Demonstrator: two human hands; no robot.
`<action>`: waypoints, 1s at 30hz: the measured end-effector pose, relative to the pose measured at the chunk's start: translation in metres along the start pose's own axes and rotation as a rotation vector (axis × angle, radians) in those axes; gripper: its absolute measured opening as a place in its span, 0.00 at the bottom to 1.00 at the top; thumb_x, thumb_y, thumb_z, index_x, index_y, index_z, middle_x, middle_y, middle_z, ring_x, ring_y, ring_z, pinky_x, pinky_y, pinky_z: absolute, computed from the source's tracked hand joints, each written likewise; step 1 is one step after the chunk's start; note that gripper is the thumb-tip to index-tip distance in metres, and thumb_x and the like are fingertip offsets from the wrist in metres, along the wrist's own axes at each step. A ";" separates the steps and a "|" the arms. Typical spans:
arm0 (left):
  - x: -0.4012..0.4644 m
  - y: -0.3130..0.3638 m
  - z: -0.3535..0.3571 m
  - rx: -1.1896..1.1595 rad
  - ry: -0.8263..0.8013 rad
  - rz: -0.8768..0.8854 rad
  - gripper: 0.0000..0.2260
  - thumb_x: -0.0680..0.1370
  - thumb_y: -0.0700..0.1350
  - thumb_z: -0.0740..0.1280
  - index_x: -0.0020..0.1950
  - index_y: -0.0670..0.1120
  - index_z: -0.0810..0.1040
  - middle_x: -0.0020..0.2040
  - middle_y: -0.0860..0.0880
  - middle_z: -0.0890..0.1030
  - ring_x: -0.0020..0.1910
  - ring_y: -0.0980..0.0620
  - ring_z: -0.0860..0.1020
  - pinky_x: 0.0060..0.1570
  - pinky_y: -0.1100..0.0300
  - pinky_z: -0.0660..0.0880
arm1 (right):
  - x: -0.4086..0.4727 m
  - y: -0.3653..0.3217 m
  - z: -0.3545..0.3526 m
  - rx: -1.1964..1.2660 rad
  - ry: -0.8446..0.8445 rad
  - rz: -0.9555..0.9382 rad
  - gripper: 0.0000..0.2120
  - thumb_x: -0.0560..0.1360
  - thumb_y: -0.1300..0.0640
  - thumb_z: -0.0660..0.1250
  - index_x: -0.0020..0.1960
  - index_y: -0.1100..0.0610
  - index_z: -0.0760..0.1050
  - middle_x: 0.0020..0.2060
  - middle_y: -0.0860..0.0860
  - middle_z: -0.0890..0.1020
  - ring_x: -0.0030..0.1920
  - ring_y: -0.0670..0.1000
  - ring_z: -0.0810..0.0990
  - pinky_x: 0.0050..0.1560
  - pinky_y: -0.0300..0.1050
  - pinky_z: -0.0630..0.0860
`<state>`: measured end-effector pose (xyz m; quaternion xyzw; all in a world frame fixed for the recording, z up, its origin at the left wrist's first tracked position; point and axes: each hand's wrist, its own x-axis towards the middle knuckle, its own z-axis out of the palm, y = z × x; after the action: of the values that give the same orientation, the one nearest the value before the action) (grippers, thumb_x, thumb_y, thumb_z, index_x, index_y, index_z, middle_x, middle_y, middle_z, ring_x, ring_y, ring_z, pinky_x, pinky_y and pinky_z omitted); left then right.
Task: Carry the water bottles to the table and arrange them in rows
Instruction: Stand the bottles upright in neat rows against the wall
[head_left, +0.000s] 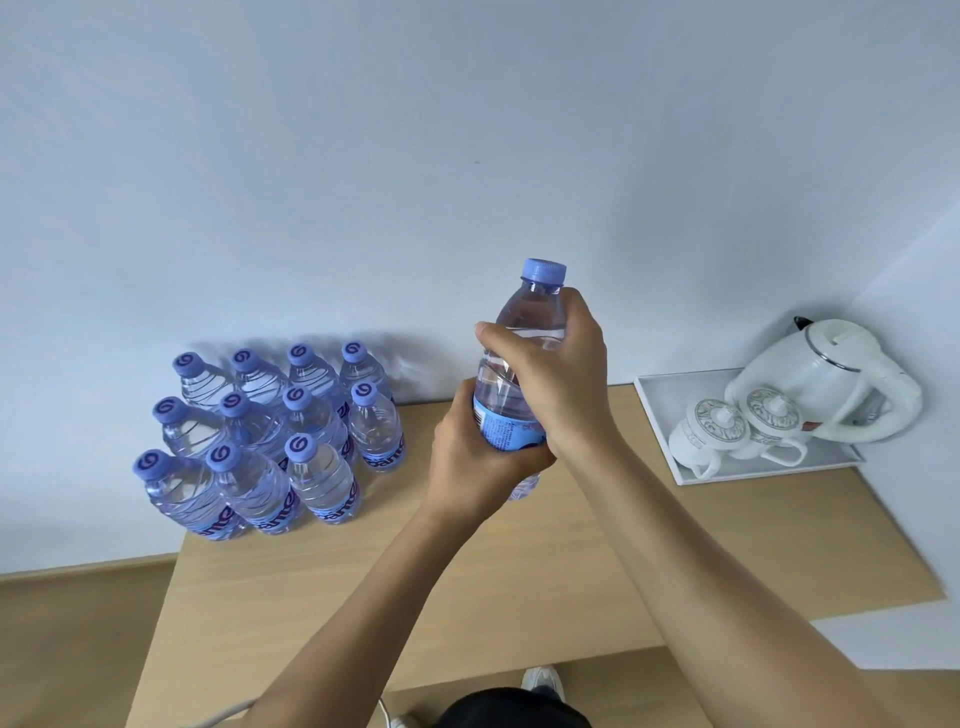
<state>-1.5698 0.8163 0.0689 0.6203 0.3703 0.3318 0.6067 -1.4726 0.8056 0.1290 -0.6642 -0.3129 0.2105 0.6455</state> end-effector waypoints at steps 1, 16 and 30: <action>-0.001 0.001 -0.001 -0.006 0.000 -0.002 0.26 0.57 0.44 0.78 0.52 0.49 0.75 0.44 0.50 0.85 0.44 0.46 0.84 0.45 0.44 0.82 | 0.001 -0.001 0.000 -0.002 -0.011 0.004 0.13 0.63 0.55 0.76 0.43 0.48 0.74 0.36 0.40 0.82 0.38 0.45 0.83 0.41 0.43 0.80; -0.003 0.020 -0.019 -0.097 -0.262 -0.069 0.26 0.58 0.45 0.80 0.54 0.44 0.78 0.44 0.47 0.85 0.41 0.50 0.83 0.41 0.60 0.79 | 0.017 -0.012 -0.019 0.344 -0.342 0.162 0.07 0.63 0.62 0.74 0.38 0.56 0.77 0.35 0.53 0.78 0.40 0.58 0.78 0.44 0.55 0.77; -0.005 0.025 -0.004 -0.137 -0.074 0.038 0.22 0.64 0.36 0.79 0.54 0.40 0.74 0.40 0.40 0.83 0.35 0.45 0.81 0.35 0.57 0.78 | 0.007 -0.021 -0.006 0.019 -0.115 0.018 0.18 0.65 0.53 0.80 0.50 0.52 0.76 0.45 0.45 0.84 0.42 0.44 0.84 0.44 0.42 0.81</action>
<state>-1.5747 0.8144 0.0940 0.5960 0.3121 0.3447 0.6546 -1.4665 0.8057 0.1511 -0.6475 -0.3417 0.2571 0.6308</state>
